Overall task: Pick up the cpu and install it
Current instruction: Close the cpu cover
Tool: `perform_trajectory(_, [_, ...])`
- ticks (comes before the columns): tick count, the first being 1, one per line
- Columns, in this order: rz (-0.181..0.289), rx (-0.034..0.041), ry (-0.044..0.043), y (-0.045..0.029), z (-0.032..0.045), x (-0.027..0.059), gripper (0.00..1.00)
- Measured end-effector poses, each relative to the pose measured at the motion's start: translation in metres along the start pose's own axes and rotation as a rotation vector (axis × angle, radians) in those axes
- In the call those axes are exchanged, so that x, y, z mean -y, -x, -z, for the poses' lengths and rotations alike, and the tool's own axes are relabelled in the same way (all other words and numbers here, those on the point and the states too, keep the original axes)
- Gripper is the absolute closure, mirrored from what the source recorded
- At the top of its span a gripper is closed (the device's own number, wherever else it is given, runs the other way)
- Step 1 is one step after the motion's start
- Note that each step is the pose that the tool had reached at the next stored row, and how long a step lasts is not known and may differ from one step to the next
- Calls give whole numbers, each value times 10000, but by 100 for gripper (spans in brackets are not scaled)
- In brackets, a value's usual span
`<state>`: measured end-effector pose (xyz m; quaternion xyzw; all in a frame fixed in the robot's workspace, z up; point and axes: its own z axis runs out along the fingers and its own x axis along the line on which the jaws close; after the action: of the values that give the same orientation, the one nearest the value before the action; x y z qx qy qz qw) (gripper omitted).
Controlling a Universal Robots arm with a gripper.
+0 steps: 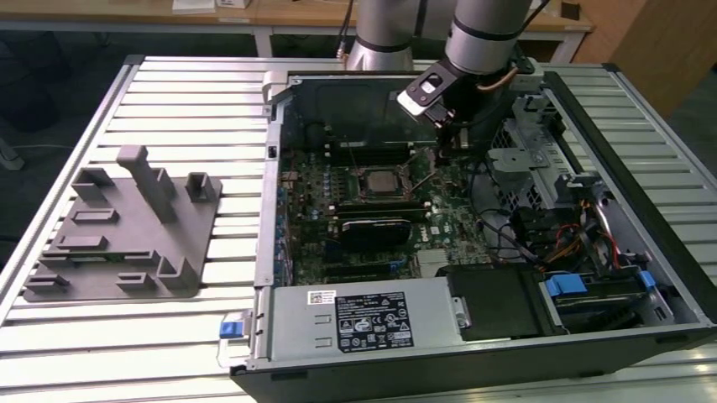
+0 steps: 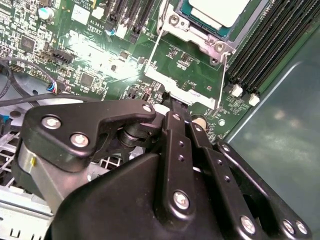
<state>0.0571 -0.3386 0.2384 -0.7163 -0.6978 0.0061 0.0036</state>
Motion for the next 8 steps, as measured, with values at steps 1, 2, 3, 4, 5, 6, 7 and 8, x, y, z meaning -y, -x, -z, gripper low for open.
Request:
perform_trajectory(1, [1,-1,0,0,0,11,89])
perform_trajectory(2, [1,-3,0,0,-1,29,89])
perform_trajectory(3, [0,-1,0,2,-1,56,89])
perform_trajectory(4, [0,-2,2,3,-1,87,89])
perform_trajectory(5, [0,-2,3,4,-1,121,89])
perform_trajectory(6, [0,-3,6,5,-2,155,89])
perform_trajectory(7, [-1,-4,8,6,-2,189,89])
perform_trajectory(8, [0,-4,10,6,-3,224,89])
